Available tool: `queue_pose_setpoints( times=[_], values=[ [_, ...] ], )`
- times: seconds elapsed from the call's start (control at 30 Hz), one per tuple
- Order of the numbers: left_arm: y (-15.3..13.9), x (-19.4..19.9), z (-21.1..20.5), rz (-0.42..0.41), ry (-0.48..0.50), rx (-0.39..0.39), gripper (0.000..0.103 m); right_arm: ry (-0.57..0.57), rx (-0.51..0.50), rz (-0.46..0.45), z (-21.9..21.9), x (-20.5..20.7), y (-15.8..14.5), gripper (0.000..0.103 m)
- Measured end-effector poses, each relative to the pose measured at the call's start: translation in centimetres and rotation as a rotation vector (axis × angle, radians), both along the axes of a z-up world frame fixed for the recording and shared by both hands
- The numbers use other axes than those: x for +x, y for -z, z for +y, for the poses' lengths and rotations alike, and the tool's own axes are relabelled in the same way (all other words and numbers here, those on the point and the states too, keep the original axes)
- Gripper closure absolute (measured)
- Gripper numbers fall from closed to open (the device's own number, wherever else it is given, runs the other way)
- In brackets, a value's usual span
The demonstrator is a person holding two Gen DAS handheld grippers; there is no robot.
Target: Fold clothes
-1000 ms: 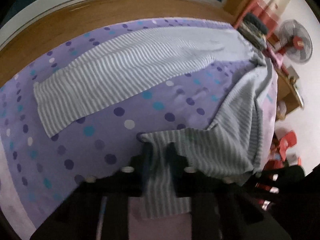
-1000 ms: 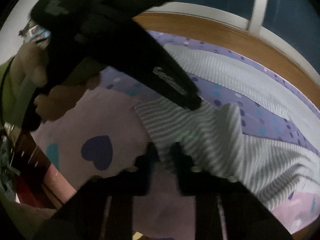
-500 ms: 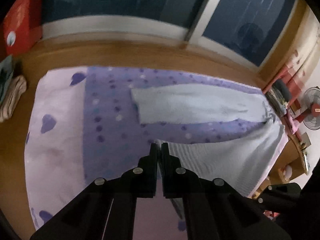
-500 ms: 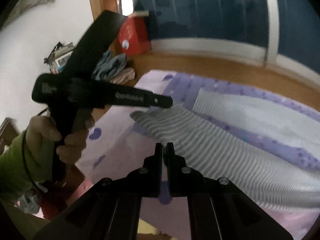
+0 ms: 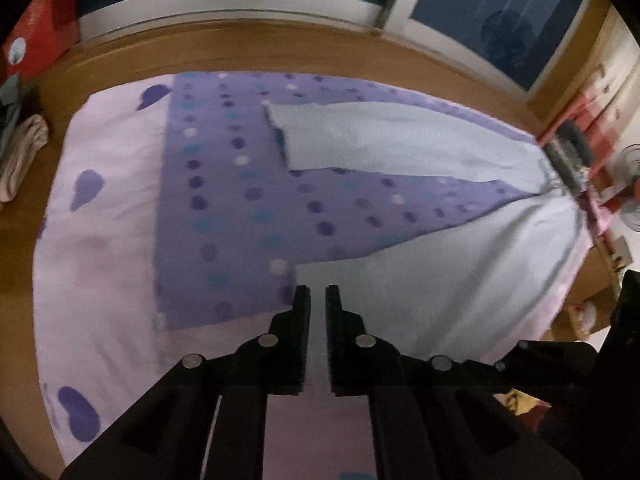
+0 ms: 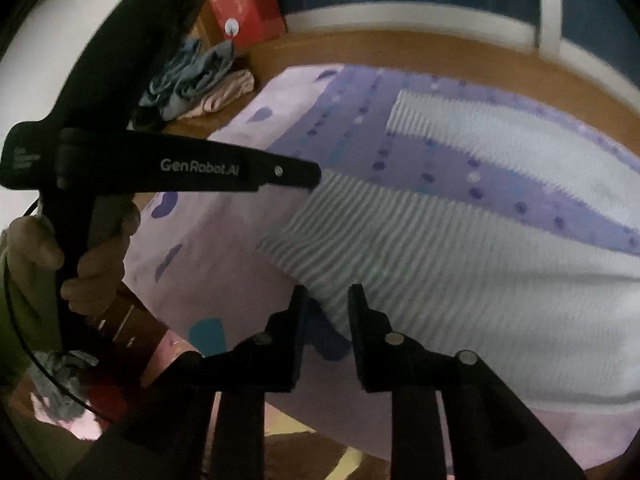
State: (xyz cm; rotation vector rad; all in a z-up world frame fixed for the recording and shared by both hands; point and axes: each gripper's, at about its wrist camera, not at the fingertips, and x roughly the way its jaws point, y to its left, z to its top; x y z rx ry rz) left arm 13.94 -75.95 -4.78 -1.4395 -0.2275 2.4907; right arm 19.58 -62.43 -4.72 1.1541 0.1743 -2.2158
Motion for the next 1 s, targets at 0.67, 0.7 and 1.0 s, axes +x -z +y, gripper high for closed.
queue_pose_setpoints(
  times=[0.67,0.7,1.0],
  values=[
    [-3.6,1.9,27.1,0.073,0.302,-0.031,0.081,0.559,-0.099,0.011,31.6,3.7,-3.3,0.061],
    [-3.5,2.2,28.6,0.072,0.313,-0.027,0.081,0.569,-0.101,0.009,32.9,4.0,-3.3,0.061],
    [-3.0,4.4,40.5,0.06,0.446,-0.043,0.08,0.637,-0.101,0.037,41.5,6.5,-3.5,0.061]
  ],
)
